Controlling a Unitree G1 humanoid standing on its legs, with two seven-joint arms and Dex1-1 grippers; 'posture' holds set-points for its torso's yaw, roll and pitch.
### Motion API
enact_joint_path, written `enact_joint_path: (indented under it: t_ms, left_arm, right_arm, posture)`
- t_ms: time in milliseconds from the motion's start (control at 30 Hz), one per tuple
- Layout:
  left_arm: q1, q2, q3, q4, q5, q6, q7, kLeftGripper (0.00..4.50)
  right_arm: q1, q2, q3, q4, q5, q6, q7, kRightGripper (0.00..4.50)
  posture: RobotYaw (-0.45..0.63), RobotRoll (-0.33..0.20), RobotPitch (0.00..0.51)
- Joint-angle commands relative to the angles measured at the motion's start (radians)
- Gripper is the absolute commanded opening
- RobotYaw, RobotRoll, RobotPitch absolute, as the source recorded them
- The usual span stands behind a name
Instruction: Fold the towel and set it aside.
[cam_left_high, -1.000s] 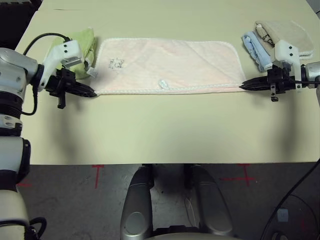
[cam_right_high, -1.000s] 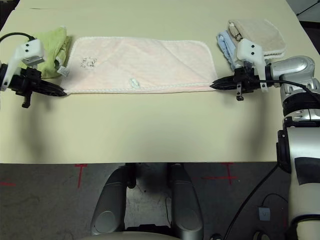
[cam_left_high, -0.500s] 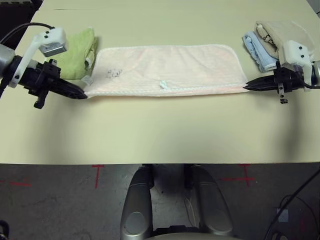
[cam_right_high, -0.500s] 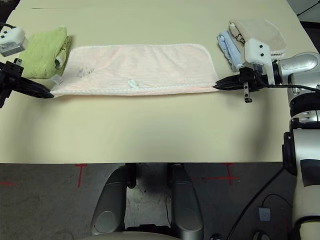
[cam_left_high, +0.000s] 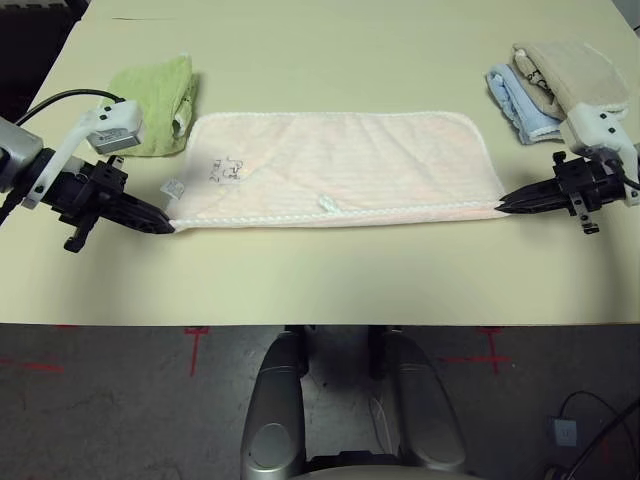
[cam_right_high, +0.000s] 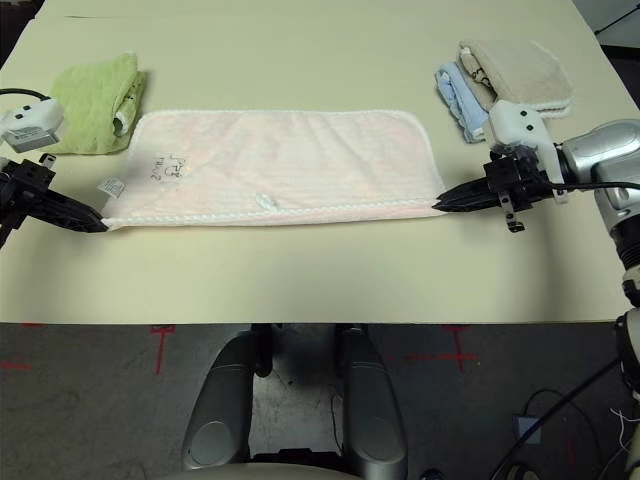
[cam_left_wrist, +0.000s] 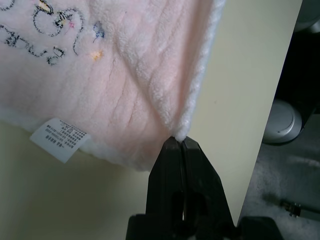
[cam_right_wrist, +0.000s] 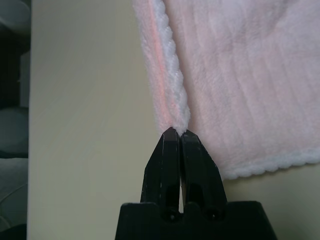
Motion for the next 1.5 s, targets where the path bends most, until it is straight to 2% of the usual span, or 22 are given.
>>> enact_joint_path:
  t_ms: [33, 233, 433, 600, 833, 1067, 1267, 1500]
  left_arm:
    - [-0.020, 0.033, -0.072, 0.021, -0.001, -0.008, -0.007, 0.02]
    - [-0.022, 0.011, -0.112, 0.066, -0.007, -0.042, -0.007, 0.02]
    - [-0.044, -0.074, -0.055, 0.203, 0.011, -0.089, -0.007, 0.02]
    - [-0.089, -0.210, 0.083, 0.397, 0.070, -0.129, -0.007, 0.02]
    - [-0.169, -0.345, 0.283, 0.610, 0.249, -0.204, -0.007, 0.02]
    - [-0.198, -0.407, 0.458, 0.713, 0.416, -0.242, 0.021, 0.02]
    - [-0.152, -0.453, 0.603, 0.742, 0.489, -0.263, 0.136, 0.02]
    - [-0.121, -0.512, 0.735, 0.747, 0.541, -0.303, 0.295, 0.02]
  right_arm:
    - [0.034, -0.063, 0.067, -0.068, 0.046, 0.057, 0.005, 0.00]
    - [0.043, -0.071, 0.097, -0.117, 0.055, 0.072, 0.005, 0.00]
    - [0.008, -0.016, 0.073, -0.058, 0.024, 0.056, 0.005, 0.00]
    - [-0.047, 0.064, -0.003, 0.073, 0.004, 0.072, 0.005, 0.00]
    - [-0.132, 0.143, -0.135, 0.290, -0.098, 0.022, 0.005, 0.00]
    - [-0.194, 0.223, -0.280, 0.487, -0.216, -0.089, -0.118, 0.00]
    - [-0.205, 0.297, -0.359, 0.557, -0.295, -0.159, -0.246, 0.00]
    - [-0.210, 0.343, -0.392, 0.584, -0.382, -0.199, -0.353, 0.00]
  posture:
    - [0.01, 0.000, 0.330]
    - [0.01, 0.000, 0.334]
    - [0.01, 0.000, 0.337]
    - [0.01, 0.000, 0.339]
    - [0.01, 0.000, 0.342]
    - [0.01, 0.000, 0.342]
    - [0.02, 0.000, 0.343]
    - [0.02, 0.000, 0.344]
